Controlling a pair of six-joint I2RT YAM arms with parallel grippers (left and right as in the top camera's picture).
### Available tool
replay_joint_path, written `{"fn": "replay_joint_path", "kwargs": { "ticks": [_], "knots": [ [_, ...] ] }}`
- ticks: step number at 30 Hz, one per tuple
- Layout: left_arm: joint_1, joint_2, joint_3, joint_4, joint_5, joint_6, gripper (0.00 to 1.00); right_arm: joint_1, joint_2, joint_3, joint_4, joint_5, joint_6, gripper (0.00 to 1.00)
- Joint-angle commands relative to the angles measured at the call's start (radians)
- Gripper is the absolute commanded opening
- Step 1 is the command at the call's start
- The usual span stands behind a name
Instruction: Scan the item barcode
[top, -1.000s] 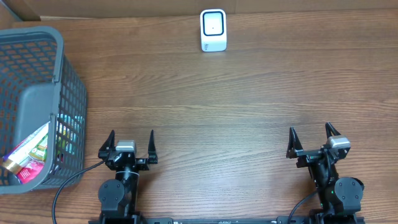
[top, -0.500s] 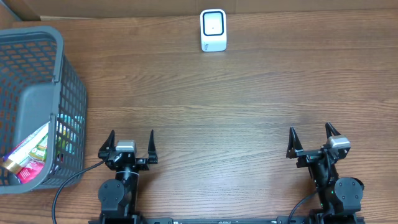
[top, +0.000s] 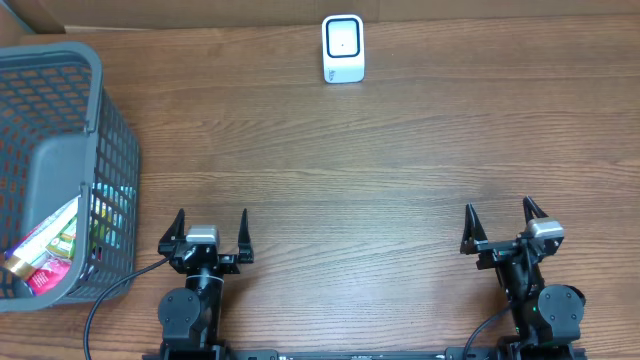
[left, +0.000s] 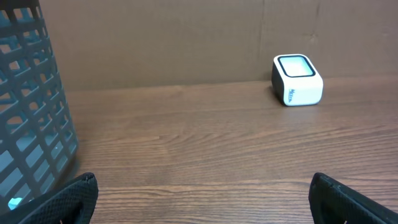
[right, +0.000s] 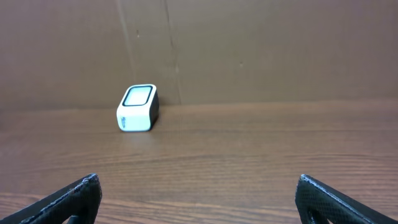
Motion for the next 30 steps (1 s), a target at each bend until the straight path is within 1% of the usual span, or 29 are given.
{"fn": "replay_joint_path", "kwargs": {
  "ticks": [1, 3, 7, 13, 17, 21, 25, 27, 30],
  "knots": [
    [0.005, -0.006, -0.005, 0.002, 0.031, -0.005, 1.0, 0.005, -0.011, -0.01, 0.02, 0.0, 0.018, 1.0],
    [0.005, -0.006, -0.005, 0.006, 0.063, -0.03, 0.99, 0.005, -0.011, -0.01, 0.023, 0.0, 0.026, 1.0],
    [0.005, -0.006, -0.004, 0.02, 0.191, -0.031, 1.0, 0.005, -0.011, -0.01, 0.024, -0.001, 0.071, 1.0],
    [0.006, -0.005, 0.0, 0.011, 0.216, -0.082, 0.99, 0.005, -0.011, -0.01, 0.021, -0.005, 0.071, 1.0],
    [0.006, 0.008, 0.0, 0.011, 0.217, -0.082, 1.0, 0.005, -0.011, -0.01, 0.018, -0.027, 0.071, 1.0],
    [0.005, 0.037, 0.0, 0.023, 0.23, -0.108, 1.0, 0.005, -0.011, -0.006, 0.019, -0.042, 0.071, 1.0],
    [0.006, 0.04, 0.0, 0.051, 0.329, -0.091, 1.0, 0.005, -0.011, 0.038, 0.018, -0.041, 0.071, 1.0],
    [0.006, 0.04, 0.007, 0.036, 0.378, -0.092, 0.99, 0.005, -0.011, 0.069, 0.016, -0.042, 0.07, 1.0],
    [0.006, 0.04, 0.029, 0.016, 0.409, -0.093, 1.0, 0.005, -0.011, 0.124, -0.011, -0.041, 0.066, 1.0]
  ]
}}
